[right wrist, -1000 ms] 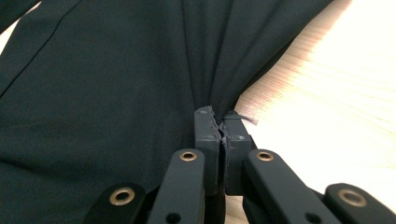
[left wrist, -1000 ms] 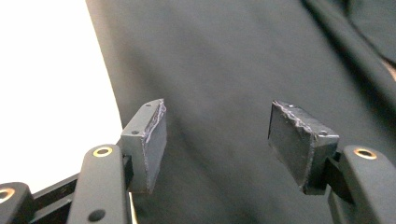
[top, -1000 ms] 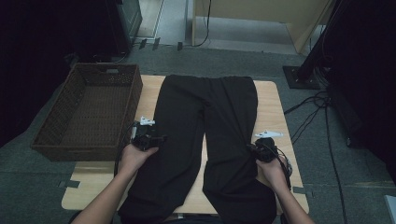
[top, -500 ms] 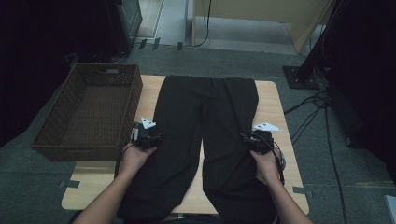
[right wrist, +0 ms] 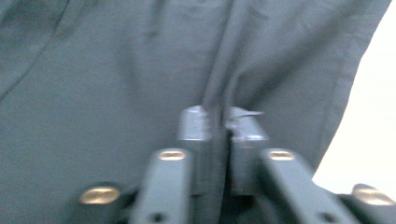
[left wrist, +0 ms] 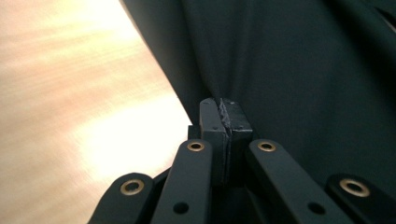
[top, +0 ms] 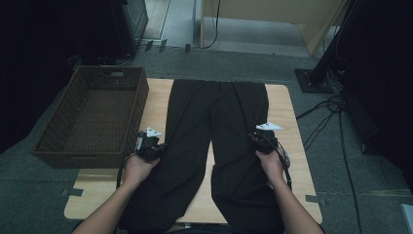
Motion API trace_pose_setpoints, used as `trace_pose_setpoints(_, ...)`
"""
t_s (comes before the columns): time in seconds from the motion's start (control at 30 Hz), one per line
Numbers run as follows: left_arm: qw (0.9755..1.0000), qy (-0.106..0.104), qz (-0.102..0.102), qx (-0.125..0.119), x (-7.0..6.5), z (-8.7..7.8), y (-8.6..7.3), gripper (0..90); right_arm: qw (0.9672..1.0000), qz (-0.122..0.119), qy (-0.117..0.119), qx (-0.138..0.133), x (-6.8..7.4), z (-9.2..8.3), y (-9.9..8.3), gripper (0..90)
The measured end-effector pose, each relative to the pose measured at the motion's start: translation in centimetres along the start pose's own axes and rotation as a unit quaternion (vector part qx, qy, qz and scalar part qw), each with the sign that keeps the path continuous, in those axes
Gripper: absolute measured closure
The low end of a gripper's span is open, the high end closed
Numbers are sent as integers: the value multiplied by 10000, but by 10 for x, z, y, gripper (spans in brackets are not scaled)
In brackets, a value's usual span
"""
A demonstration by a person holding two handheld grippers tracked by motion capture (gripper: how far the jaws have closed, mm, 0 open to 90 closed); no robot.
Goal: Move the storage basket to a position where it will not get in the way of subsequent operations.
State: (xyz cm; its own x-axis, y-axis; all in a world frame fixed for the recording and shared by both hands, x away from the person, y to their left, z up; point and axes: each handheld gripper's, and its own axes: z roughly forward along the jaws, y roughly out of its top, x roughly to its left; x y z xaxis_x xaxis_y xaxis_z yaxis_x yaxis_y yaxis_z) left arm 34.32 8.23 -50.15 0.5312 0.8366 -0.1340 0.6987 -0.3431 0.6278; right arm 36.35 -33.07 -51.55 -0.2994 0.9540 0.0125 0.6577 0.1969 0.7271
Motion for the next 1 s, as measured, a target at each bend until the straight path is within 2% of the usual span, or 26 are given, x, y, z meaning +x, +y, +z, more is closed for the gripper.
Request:
trace_pose_setpoints(0.07,9999,-97,17,43,-5,-6,-5,900,10000,-51,-11,79,3,-3,-1,892)
trace_pose_setpoints(0.17,9995,-287,11,90,-13,-20,-14,900,9995,-73,195,249,9,-12,-5,894)
trace_pose_setpoints(0.23,9993,-349,106,124,-20,-31,-24,900,9987,-121,316,375,13,-21,-11,894)
trace_pose_setpoints(0.33,9971,-592,136,462,-30,-44,-45,900,9974,-79,486,536,15,-39,-25,894)
trace_pose_setpoints(0.37,9956,-698,189,595,-34,-48,-51,899,9963,-37,573,639,16,-46,-29,894)
trace_pose_setpoints(0.43,9930,-859,238,770,-41,-54,-62,892,9909,168,911,972,17,-58,-36,894)
trace_pose_setpoints(0.47,9930,-871,247,763,-44,-57,-65,882,9884,151,1017,1117,19,-63,-38,890)
trace_pose_setpoints(0.5,9936,-863,195,695,-45,-58,-66,827,9878,62,1028,1172,20,-67,-39,870)
trace_pose_setpoints(0.53,9944,-838,165,615,-44,-60,-64,733,9894,-42,989,1060,20,-70,-39,834)
trace_pose_setpoints(0.6,9961,-755,103,435,-40,-60,-59,643,9930,-12,946,711,18,-70,-36,652)
trace_pose_setpoints(0.7,9976,-646,-117,200,-30,-56,-49,555,9950,88,949,289,14,-64,-26,562)
trace_pose_setpoints(0.83,9983,-504,-283,-8,-21,-45,-36,499,9954,67,951,-79,15,-46,-11,524)
trace_pose_setpoints(0.9,9989,-386,-256,16,-19,-38,-30,460,9957,31,906,-207,17,-35,-3,500)
trace_pose_setpoints(1.0,9993,-297,-215,69,-18,-25,-24,448,9966,-25,794,-228,19,-19,9,489)
